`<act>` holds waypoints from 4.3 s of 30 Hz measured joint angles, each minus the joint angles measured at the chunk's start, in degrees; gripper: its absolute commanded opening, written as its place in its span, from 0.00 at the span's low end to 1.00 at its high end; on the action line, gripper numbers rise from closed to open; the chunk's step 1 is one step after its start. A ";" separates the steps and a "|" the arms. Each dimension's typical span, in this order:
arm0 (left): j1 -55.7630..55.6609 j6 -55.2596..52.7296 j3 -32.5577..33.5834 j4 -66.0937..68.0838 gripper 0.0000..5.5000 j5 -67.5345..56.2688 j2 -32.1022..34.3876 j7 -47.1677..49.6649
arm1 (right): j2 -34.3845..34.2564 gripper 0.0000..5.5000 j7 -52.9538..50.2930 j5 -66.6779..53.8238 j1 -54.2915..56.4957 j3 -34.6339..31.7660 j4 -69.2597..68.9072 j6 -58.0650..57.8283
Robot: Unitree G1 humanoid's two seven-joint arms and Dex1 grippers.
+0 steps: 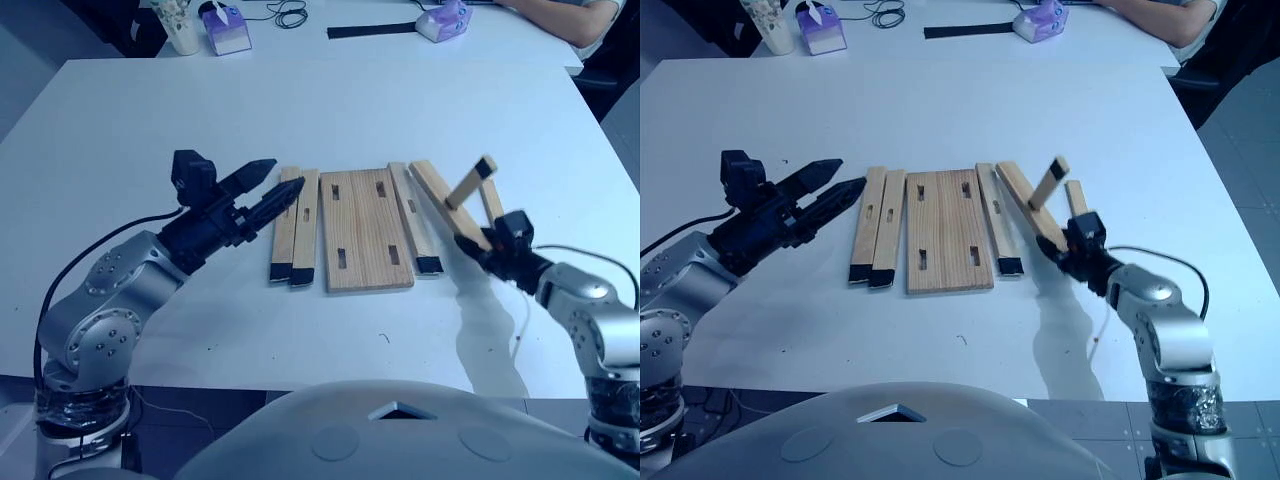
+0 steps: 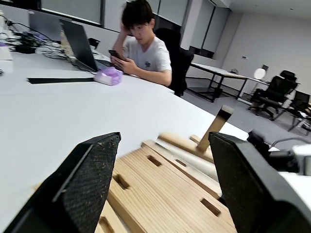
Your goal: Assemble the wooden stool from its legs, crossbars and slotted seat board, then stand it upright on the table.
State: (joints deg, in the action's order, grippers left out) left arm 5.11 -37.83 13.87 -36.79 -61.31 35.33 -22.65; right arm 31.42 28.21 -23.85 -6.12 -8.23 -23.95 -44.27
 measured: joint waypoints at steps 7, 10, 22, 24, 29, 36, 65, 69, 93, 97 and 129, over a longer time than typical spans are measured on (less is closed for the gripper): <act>-6.26 -2.39 4.22 1.27 0.60 -9.94 1.37 1.64 | 1.82 0.38 9.39 -22.62 14.89 -6.81 -7.30 -5.71; -9.10 -3.86 3.61 0.73 0.60 -13.11 2.46 1.79 | 4.27 0.38 13.22 -33.61 18.45 -9.17 -7.13 -9.80; -17.23 -5.17 1.61 1.67 0.76 -27.61 4.28 -4.38 | 11.80 0.38 24.08 -47.68 27.08 -7.53 0.23 -14.94; -18.56 -5.10 0.87 1.94 0.76 -27.67 4.25 -4.60 | 12.06 0.38 25.64 -48.04 27.44 -6.78 0.26 -14.95; -20.44 -5.18 -2.22 2.36 0.76 -27.72 3.39 -4.78 | 12.06 0.38 26.89 -48.01 28.56 -4.70 0.34 -14.88; -21.99 -5.64 -3.84 2.69 0.76 -28.17 3.35 -4.99 | 11.99 0.38 27.80 -48.28 29.39 -2.71 -0.20 -14.88; -20.39 -8.05 -6.30 2.64 0.38 -25.30 4.68 -10.19 | 11.94 0.38 31.31 -41.76 26.97 1.88 -2.51 -9.64; -20.60 -8.29 -6.53 2.62 0.38 -25.30 4.51 -9.74 | 11.93 0.38 31.33 -41.37 26.31 2.17 -2.69 -9.19; -21.77 -7.61 -5.75 1.14 0.68 -27.29 3.98 -6.74 | 13.75 0.38 32.91 -40.31 25.52 3.43 -2.73 -9.03; -21.25 -6.97 -4.42 1.02 0.55 -28.55 3.98 -7.56 | 13.87 0.38 33.17 -40.13 25.55 3.55 -2.76 -9.02; -21.63 -4.93 3.39 7.88 0.37 -11.93 13.90 -19.35 | 23.40 0.53 40.30 -16.37 8.54 4.22 1.89 7.18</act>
State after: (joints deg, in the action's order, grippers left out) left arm -16.52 -42.76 17.26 -28.91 -73.23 49.23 -42.00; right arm 54.82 68.51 -40.22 2.42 -4.01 -22.06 -37.10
